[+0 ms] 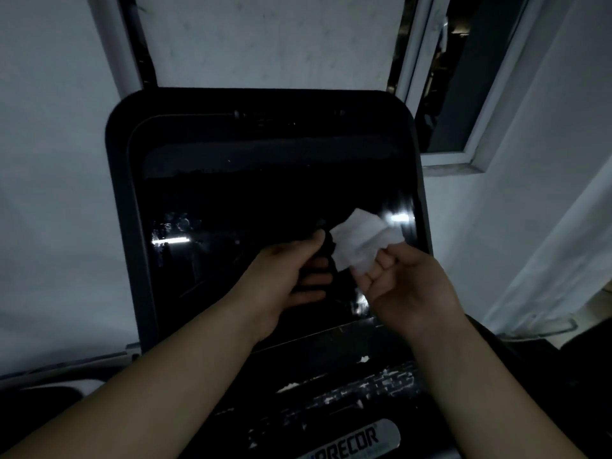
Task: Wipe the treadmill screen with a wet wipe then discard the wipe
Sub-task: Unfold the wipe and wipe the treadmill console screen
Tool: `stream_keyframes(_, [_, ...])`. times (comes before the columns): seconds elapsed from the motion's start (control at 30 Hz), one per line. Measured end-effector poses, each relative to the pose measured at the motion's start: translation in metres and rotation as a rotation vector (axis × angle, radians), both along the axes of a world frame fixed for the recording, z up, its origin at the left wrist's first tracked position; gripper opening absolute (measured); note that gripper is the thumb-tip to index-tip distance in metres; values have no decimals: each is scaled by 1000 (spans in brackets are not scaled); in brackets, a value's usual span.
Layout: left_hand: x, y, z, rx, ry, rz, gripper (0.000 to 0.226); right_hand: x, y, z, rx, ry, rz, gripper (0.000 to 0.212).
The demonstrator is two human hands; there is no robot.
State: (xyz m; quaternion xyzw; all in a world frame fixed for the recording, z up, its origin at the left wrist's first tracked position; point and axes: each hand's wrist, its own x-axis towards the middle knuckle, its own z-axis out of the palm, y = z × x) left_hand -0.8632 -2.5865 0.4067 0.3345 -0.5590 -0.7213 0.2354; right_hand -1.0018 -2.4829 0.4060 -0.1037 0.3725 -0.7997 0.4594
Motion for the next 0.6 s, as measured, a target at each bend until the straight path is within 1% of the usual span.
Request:
stream_keyframes(0.03, [2,-1,3,149,13,-64,46,5,-1,1,-4,-9,9,38])
stream_keyframes(0.07, [4,-3,4,222,24,-118,50,10,-2,2,-6,-4,16,44])
stream_keyframes(0.13, [2,-4,2,230,61,-139,47,16,-4,2,1,23,18,48])
stream_keyframes(0.2, [-1,-4,1,210,96,-74,38,18,-6,1,20,58,-6,44])
stream_keyframes(0.3, [-4,-9,-1,159,123,0,15,20,-6,6,78,185,-47,30])
stream_keyframes(0.37, [-3,-14,2,110,153,23,3,20,-4,11,126,340,-31,32])
stream_keyframes(0.4, [-1,-15,3,75,159,30,3,18,-3,14,143,428,-3,33])
stream_keyframes(0.43, [0,-16,5,28,155,32,3,16,-4,17,155,509,25,30])
stream_keyframes(0.53, [5,-18,11,-133,135,11,14,8,-8,24,199,682,31,9])
stream_keyframes(0.6, [8,-19,13,-201,145,-1,15,4,-11,26,219,761,40,9])
